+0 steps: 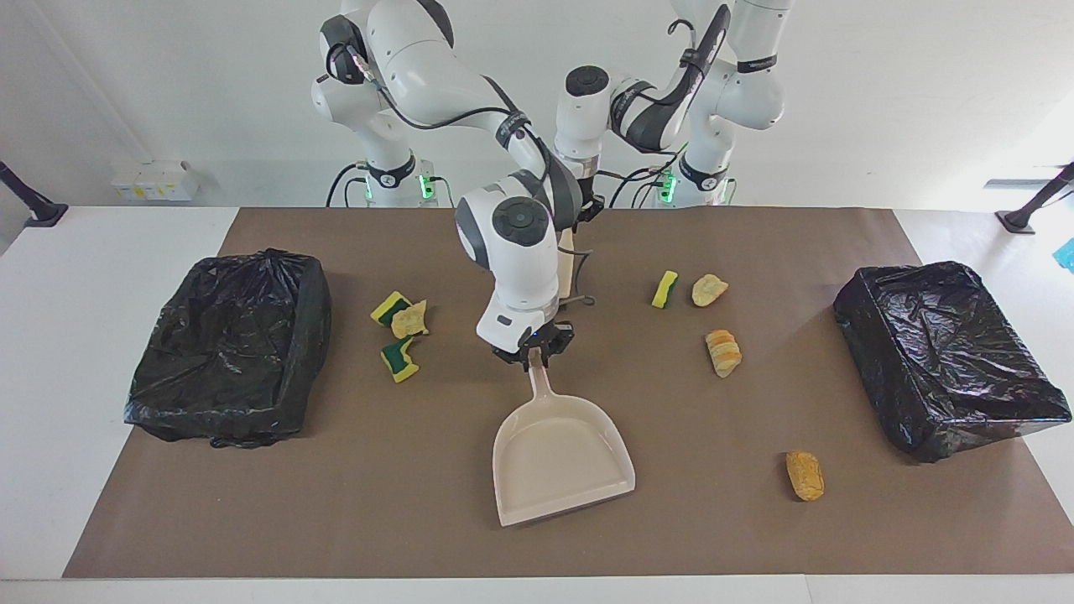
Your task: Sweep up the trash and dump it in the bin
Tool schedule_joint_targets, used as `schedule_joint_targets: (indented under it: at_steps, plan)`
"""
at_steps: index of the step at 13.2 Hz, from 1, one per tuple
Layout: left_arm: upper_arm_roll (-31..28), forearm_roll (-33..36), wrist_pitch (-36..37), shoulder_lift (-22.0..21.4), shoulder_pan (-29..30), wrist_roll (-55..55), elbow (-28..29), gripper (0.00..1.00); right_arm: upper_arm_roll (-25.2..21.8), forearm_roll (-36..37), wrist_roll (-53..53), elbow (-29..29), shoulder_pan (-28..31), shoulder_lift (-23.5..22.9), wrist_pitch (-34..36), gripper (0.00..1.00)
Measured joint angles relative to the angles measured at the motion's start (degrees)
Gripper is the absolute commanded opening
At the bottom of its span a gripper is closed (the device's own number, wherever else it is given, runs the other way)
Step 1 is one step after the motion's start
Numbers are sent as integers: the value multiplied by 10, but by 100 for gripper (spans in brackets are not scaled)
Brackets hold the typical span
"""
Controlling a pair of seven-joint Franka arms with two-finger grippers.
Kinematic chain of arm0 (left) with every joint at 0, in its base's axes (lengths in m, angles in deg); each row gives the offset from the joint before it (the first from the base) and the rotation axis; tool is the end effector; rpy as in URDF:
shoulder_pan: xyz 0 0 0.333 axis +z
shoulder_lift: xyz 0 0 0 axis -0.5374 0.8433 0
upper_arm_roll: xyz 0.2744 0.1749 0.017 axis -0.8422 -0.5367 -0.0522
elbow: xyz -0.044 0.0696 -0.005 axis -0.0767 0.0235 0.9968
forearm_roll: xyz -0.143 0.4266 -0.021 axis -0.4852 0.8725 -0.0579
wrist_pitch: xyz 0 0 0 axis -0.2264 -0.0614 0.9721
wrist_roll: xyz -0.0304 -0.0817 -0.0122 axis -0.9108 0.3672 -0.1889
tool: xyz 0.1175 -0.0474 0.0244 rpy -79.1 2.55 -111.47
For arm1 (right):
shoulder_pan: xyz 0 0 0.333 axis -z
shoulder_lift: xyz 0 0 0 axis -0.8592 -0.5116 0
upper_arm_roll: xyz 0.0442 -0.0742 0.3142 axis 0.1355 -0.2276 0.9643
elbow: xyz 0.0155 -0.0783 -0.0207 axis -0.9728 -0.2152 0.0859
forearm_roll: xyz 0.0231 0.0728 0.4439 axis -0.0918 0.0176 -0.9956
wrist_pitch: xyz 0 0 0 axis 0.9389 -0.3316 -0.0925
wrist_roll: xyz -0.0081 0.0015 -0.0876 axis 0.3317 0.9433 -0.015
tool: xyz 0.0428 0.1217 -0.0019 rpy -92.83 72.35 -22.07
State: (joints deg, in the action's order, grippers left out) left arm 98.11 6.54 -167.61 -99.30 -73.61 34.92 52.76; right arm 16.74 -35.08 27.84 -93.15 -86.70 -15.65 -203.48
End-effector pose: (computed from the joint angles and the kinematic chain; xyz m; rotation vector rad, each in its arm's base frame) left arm 0.3050 -0.4014 0.3372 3.1164 -0.2698 0.0107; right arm 0.6945 0.3385 0.3567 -3.0562 -0.5238 -0.0349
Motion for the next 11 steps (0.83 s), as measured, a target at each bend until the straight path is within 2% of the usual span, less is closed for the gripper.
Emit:
schedule_joint_targets:
  at_steps: [2,4,7,11]
  plan:
    - [-1,12,41,-29,45,0,-5,0,1,-1,-89,-21,29,34,37,0]
    - [-2,37,64,-38,104,-7,-20,0,1,-3,-162,-54,47,75,87,0]
    - [-2,51,66,-35,202,-76,-28,0,6,-6,-273,-124,43,126,115,0]
    - [-3,67,28,-6,340,-241,-46,0,10,-8,-304,-225,3,179,115,0]
